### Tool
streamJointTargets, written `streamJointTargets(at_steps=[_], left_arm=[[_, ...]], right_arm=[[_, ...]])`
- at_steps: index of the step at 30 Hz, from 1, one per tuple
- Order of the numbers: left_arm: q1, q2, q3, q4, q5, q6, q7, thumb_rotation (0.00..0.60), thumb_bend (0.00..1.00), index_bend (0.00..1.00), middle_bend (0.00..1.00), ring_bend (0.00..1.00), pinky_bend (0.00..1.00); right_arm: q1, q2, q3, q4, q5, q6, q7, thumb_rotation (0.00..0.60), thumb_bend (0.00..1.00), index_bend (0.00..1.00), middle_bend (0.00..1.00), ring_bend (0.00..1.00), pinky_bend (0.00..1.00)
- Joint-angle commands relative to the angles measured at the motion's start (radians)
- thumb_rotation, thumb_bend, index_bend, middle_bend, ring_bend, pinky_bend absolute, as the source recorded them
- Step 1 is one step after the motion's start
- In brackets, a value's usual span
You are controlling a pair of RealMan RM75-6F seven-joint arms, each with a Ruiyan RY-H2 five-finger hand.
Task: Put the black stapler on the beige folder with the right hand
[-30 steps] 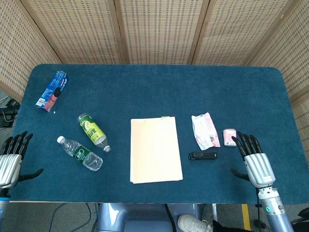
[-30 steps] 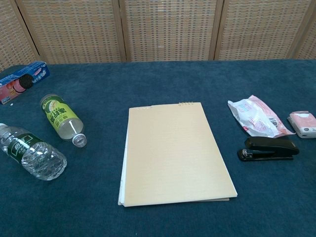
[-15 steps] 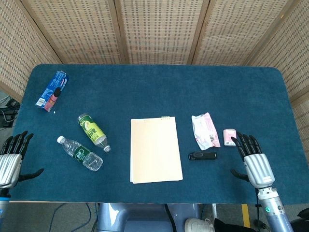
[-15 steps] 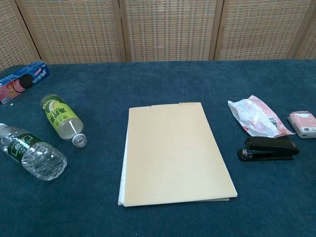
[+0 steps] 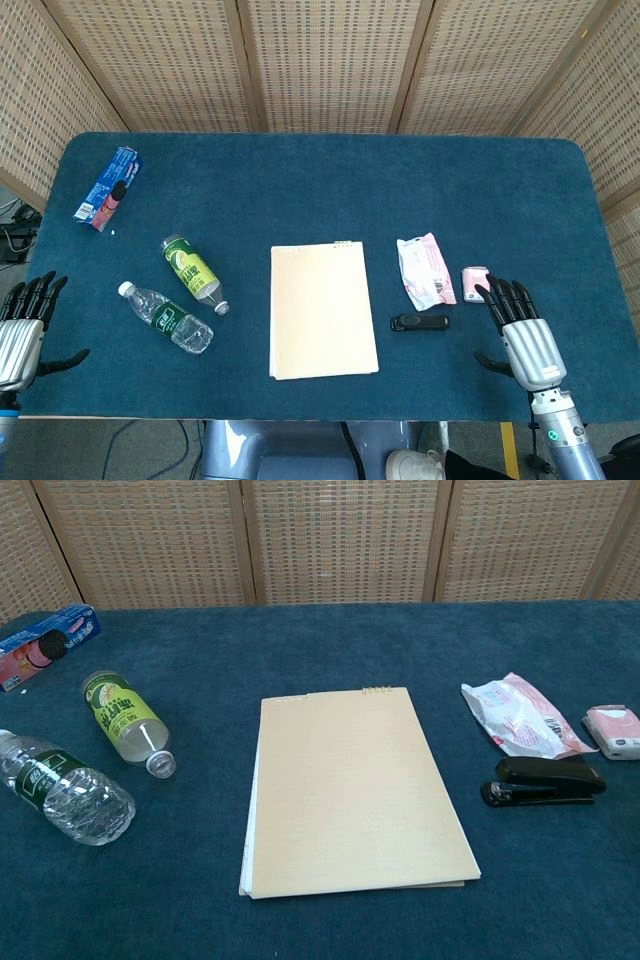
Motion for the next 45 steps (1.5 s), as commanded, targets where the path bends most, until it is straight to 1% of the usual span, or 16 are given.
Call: streamJointTargets(at_steps=[1,4,7,11,14,17,21,31,34,36,39,45], left_arm=[[0.0,0.001,-0.001,-0.001,-0.003,-0.001,0.0,0.6,0.05,0.0,0.0,0.0,0.0],[-0.001,0.001,-0.001,0.0,-0.005,-0.005,0.001,0.6,0.05,0.0,0.0,0.0,0.0],[-0.001,0.0,-0.001,0.0,-0.002,-0.002,0.003,0.6,0.05,0.0,0.0,0.0,0.0],[0.0,0.001,-0.001,0.0,-0.001,-0.001,0.0,0.6,0.05,0.0,0.0,0.0,0.0],[-0.001,0.002,-0.001,0.001,-0.002,-0.002,-0.004,0.6,0.05,0.0,0.0,0.0,0.0],[-0.001,0.004,-0.002,0.002,-0.004,-0.004,-0.009,0.6,0.05,0.0,0.0,0.0,0.0],[-0.002,0.006,-0.003,0.003,-0.007,-0.006,-0.015,0.6,0.05,0.0,0.0,0.0,0.0],[-0.003,0.01,-0.006,0.006,-0.012,-0.011,-0.027,0.6,0.05,0.0,0.0,0.0,0.0],[-0.002,0.011,-0.005,0.005,-0.011,-0.009,-0.03,0.6,0.05,0.0,0.0,0.0,0.0],[-0.002,0.012,-0.006,0.005,-0.013,-0.01,-0.033,0.6,0.05,0.0,0.0,0.0,0.0],[-0.003,0.013,-0.007,0.006,-0.015,-0.012,-0.037,0.6,0.05,0.0,0.0,0.0,0.0],[-0.006,0.011,-0.005,0.01,-0.011,-0.018,-0.037,0.6,0.05,0.0,0.0,0.0,0.0]], right_arm=[[0.009,-0.005,0.002,-0.008,0.0,-0.014,-0.009,0.6,0.15,0.1,0.0,0.0,0.08],[0.028,-0.008,0.01,-0.026,0.006,-0.041,-0.025,0.6,0.15,0.14,0.0,0.0,0.11],[0.065,-0.015,0.035,-0.057,0.023,-0.087,-0.052,0.6,0.15,0.19,0.01,0.0,0.16],[0.106,-0.041,0.068,-0.087,0.057,-0.134,-0.072,0.6,0.15,0.29,0.09,0.0,0.24],[0.128,-0.066,0.079,-0.092,0.081,-0.166,-0.091,0.6,0.18,0.37,0.14,0.03,0.28],[0.151,-0.094,0.087,-0.093,0.112,-0.204,-0.117,0.6,0.21,0.42,0.17,0.05,0.29],[0.171,-0.126,0.094,-0.088,0.149,-0.24,-0.142,0.6,0.24,0.46,0.19,0.07,0.3],[0.213,-0.206,0.106,-0.039,0.221,-0.302,-0.178,0.6,0.28,0.48,0.2,0.07,0.31],[0.228,-0.231,0.108,-0.01,0.242,-0.324,-0.189,0.6,0.33,0.48,0.2,0.07,0.31],[0.236,-0.244,0.11,0.007,0.257,-0.337,-0.196,0.6,0.38,0.48,0.2,0.07,0.31],[0.243,-0.257,0.109,0.024,0.271,-0.346,-0.202,0.6,0.43,0.48,0.2,0.07,0.31],[0.246,-0.262,0.1,0.05,0.293,-0.357,-0.2,0.6,0.45,0.47,0.19,0.07,0.31]])
